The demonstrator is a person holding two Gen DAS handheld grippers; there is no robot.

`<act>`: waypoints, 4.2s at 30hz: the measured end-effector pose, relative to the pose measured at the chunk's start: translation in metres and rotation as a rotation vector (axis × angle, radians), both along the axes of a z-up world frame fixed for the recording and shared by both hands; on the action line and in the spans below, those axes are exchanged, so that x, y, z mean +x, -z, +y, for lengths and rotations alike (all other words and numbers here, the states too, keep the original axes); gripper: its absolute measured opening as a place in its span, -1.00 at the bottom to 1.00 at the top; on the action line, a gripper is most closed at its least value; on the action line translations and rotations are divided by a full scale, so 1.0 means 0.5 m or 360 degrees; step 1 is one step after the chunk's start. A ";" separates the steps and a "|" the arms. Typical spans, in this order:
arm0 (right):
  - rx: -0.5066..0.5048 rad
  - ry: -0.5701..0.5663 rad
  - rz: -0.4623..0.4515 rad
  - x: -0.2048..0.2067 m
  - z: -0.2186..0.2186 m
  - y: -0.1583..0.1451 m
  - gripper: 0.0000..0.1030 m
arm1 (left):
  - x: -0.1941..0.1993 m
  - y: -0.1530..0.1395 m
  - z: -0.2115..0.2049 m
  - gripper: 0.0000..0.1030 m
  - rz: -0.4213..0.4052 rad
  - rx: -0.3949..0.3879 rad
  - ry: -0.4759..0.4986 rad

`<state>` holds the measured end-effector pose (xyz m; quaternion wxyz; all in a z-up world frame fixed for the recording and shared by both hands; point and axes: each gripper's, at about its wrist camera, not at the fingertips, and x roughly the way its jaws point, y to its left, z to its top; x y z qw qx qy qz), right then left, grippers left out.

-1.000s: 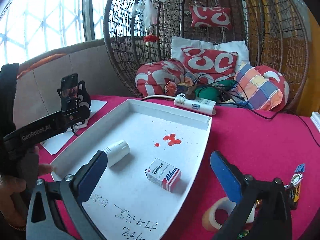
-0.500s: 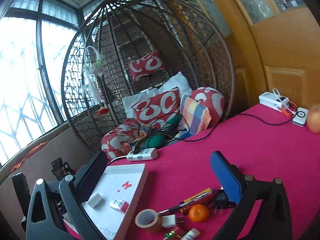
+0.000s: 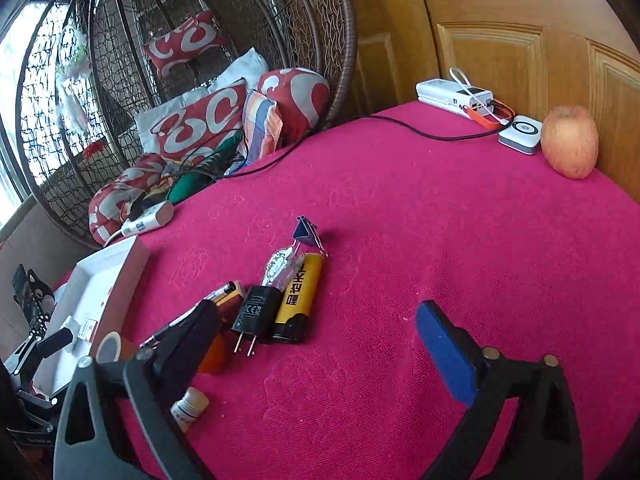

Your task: Organize rigid objects

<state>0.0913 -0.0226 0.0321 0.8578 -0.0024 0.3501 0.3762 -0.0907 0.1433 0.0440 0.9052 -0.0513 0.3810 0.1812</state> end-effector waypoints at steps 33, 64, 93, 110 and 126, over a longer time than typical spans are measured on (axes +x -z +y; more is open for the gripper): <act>-0.0209 -0.0174 0.0018 0.028 0.042 0.042 -0.55 | 0.018 0.028 -0.009 -0.01 0.0017 -0.0149 0.0016; 0.0210 -0.0390 -0.0196 -0.106 0.000 -0.144 -0.55 | -0.094 -0.100 -0.047 -0.01 -0.0358 -0.0181 -0.0058; 0.0198 -0.0643 -0.0268 -0.205 0.080 -0.185 -0.55 | -0.184 -0.120 0.020 -0.01 -0.0506 -0.0220 -0.0249; 0.0125 -0.0913 -0.0357 -0.308 0.197 -0.203 -0.55 | -0.251 -0.115 0.085 -0.01 -0.0569 -0.0248 -0.0425; 0.0061 -0.1017 -0.0177 -0.335 0.310 -0.150 -0.55 | -0.311 -0.096 0.157 0.00 -0.0610 -0.0290 -0.0601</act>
